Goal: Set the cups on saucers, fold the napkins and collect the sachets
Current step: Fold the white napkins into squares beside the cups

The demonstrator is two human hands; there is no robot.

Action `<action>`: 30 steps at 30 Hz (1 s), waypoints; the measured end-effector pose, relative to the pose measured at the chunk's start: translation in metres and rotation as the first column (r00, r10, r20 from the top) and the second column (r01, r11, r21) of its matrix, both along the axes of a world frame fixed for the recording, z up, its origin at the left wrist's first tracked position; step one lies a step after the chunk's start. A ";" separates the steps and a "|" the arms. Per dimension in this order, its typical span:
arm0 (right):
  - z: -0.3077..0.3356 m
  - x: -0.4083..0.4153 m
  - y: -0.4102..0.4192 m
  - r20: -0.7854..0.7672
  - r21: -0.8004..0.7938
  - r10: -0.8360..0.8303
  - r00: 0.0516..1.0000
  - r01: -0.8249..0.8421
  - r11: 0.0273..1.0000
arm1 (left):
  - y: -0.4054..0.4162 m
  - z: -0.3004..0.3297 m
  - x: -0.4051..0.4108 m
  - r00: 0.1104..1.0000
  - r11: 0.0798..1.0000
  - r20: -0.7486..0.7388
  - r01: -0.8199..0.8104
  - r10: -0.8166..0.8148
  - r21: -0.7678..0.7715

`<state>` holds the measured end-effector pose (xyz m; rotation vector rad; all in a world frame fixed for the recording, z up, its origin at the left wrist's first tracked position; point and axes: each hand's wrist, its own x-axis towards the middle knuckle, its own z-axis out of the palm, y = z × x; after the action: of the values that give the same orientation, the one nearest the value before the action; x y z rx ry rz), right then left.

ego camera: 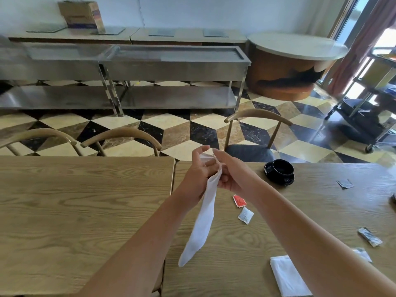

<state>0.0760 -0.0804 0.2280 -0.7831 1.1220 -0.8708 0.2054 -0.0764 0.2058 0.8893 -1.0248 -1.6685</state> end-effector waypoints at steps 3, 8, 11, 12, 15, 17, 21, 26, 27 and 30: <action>-0.002 -0.002 -0.001 -0.076 -0.041 0.041 0.996 -0.044 0.998 | -0.004 -0.007 -0.003 0.999 1.000 0.031 0.025 -0.025 -0.005; -0.010 -0.006 -0.003 -0.132 -0.054 -0.012 0.991 0.005 0.999 | -0.007 -0.019 0.002 0.998 1.000 0.064 0.003 -0.005 0.027; -0.019 -0.011 -0.008 -0.223 -0.074 -0.005 0.975 -0.012 0.997 | -0.008 -0.029 0.017 0.981 0.993 0.168 -0.104 0.094 0.056; -0.022 -0.016 -0.012 -0.243 -0.072 -0.011 0.970 -0.007 0.997 | -0.010 -0.033 0.022 0.972 0.987 0.194 -0.147 0.131 0.068; -0.025 -0.032 -0.026 -0.268 -0.017 -0.082 0.960 0.080 0.997 | -0.020 -0.042 0.038 0.930 0.927 0.198 -0.342 0.310 0.156; -0.028 -0.042 -0.038 -0.275 0.076 -0.161 0.948 0.188 0.979 | -0.032 -0.049 0.049 0.872 0.867 0.257 -0.466 0.416 0.178; -0.032 -0.048 -0.062 -0.300 0.161 -0.180 0.937 0.236 0.958 | -0.052 -0.053 0.062 0.782 0.779 0.382 -0.591 0.491 0.209; -0.006 -0.046 -0.097 -0.278 -0.105 -0.269 0.922 0.249 0.963 | -0.087 -0.005 0.061 0.687 0.742 0.373 -0.671 0.624 -0.004; 0.005 -0.046 -0.102 -0.221 -0.140 -0.301 0.927 0.275 0.951 | -0.094 0.011 0.062 0.679 0.735 0.346 -0.676 0.648 -0.051; 0.032 -0.046 -0.113 -0.143 -0.278 -0.398 0.906 0.349 0.895 | -0.106 0.051 0.060 0.670 0.714 0.256 -0.682 0.697 -0.159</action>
<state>0.0297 -0.1934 0.2604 -0.8856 1.3857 -1.2997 0.2657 -0.1823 0.2568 1.3267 -0.7623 -0.8648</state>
